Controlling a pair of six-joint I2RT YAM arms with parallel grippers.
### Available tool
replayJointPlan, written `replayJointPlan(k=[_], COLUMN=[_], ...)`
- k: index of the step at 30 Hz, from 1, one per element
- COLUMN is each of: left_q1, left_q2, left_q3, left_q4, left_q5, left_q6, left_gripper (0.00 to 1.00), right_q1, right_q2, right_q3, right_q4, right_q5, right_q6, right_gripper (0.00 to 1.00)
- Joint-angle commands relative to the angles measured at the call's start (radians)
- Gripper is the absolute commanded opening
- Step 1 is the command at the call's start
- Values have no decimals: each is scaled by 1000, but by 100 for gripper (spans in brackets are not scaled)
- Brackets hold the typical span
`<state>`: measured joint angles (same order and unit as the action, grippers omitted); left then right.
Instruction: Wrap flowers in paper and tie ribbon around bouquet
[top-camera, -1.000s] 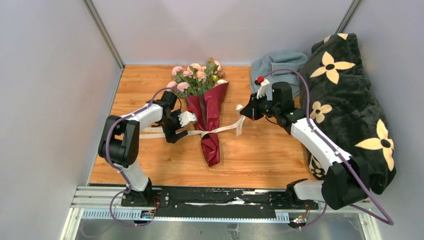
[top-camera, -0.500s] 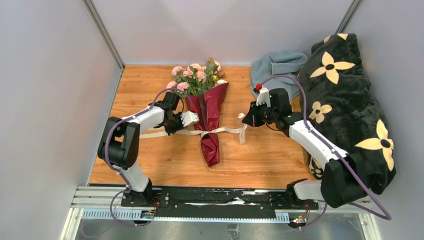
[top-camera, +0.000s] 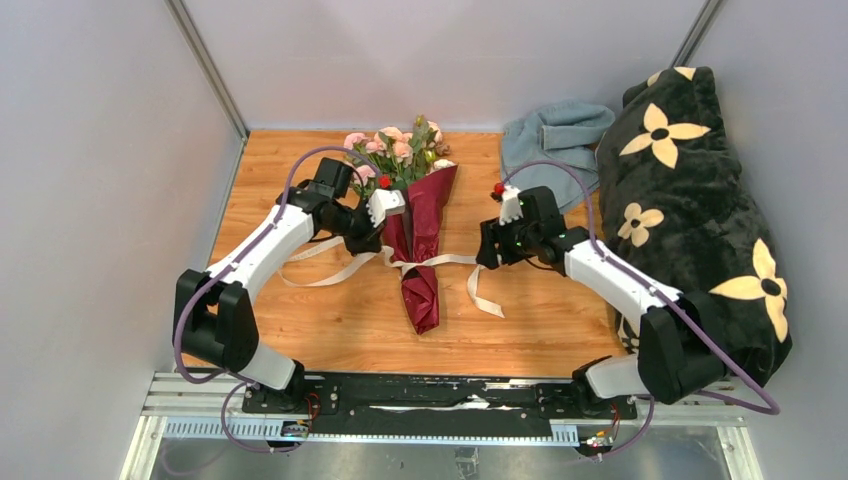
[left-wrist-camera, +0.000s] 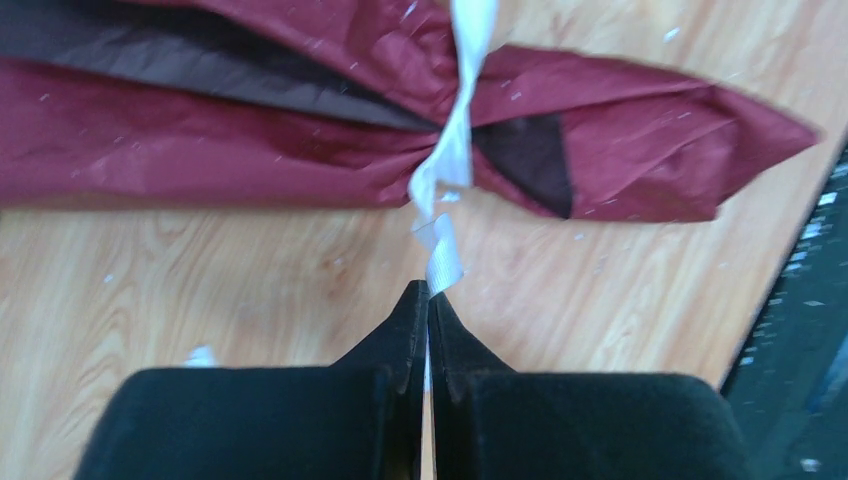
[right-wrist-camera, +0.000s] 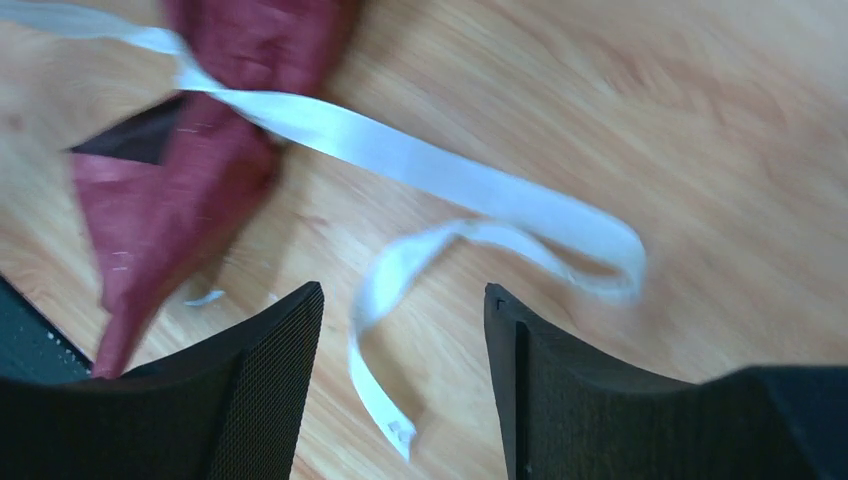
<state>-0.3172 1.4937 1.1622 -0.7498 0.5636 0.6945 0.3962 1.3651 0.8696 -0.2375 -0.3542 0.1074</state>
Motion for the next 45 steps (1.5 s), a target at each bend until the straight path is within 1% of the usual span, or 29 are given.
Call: replayJointPlan(k=[1,3,5,6,7,9,12,15,20,24,26,28,30,32,33,34,35,36,38,39,40,41,43,45], left_q1=[-15,-17,-19,-19,-19,-19,-20,-20,-20,-20,-20,-20,-20,-20,-20,-20,-20,-20,-20,-20,-20,-20,-20,-20], left_q2=[-8,2,5,5,2,-6,-20,-32,-39,-47,-56,-62,-67,-71,-73,-75,-76,-77,-78,-78,-78,-77,-75,-78], left_q3=[42,62,71,73,73,73,65,46,24,4,-11,-26,-35,-40,-43,-43,-43,-44,-41,-42,-40,-36,-21,9], left_q4=[-37,-35,-8,20,38,53,56,65,108,169,212,242,271,285,290,294,296,298,299,298,294,285,245,179], left_q5=[170,206,212,209,207,217,216,214,236,235,236,236,225,216,214,215,217,215,210,208,207,206,207,204], left_q6=[-101,-138,-196,-229,-258,-287,-298,-307,-354,-411,-448,-474,-496,-510,-517,-522,-526,-528,-527,-525,-518,-512,-479,-434], left_gripper=[0,0,0,0,0,0,0,0,0,0,0,0,0,0,0,0,0,0,0,1,7,17,31,49], right_q1=[184,270,320,337,353,373,384,384,392,408,411,414,414,414,414,414,414,414,412,412,411,410,407,400], right_q2=[-92,-95,-48,-7,54,143,231,271,352,399,418,429,436,439,439,440,439,437,432,429,425,422,413,405], right_q3=[-34,-80,-114,-110,-92,-38,10,15,48,51,54,60,60,54,48,45,38,33,20,15,11,9,7,5], right_q4=[274,493,724,808,855,884,930,994,1055,1106,1127,1132,1134,1142,1144,1143,1145,1149,1158,1161,1163,1163,1160,1159], right_q5=[-53,-131,-210,-229,-243,-248,-238,-215,-206,-188,-183,-179,-175,-168,-166,-166,-168,-170,-174,-174,-171,-173,-184,-198], right_q6=[-176,-204,-167,-142,-122,-87,-50,-29,34,69,88,104,113,119,121,120,120,119,120,119,116,115,111,108], right_gripper=[65,66,67,67,67,67,65,63,62,61,58,54,46,34,23,14,8,3,0,0,0,0,0,0])
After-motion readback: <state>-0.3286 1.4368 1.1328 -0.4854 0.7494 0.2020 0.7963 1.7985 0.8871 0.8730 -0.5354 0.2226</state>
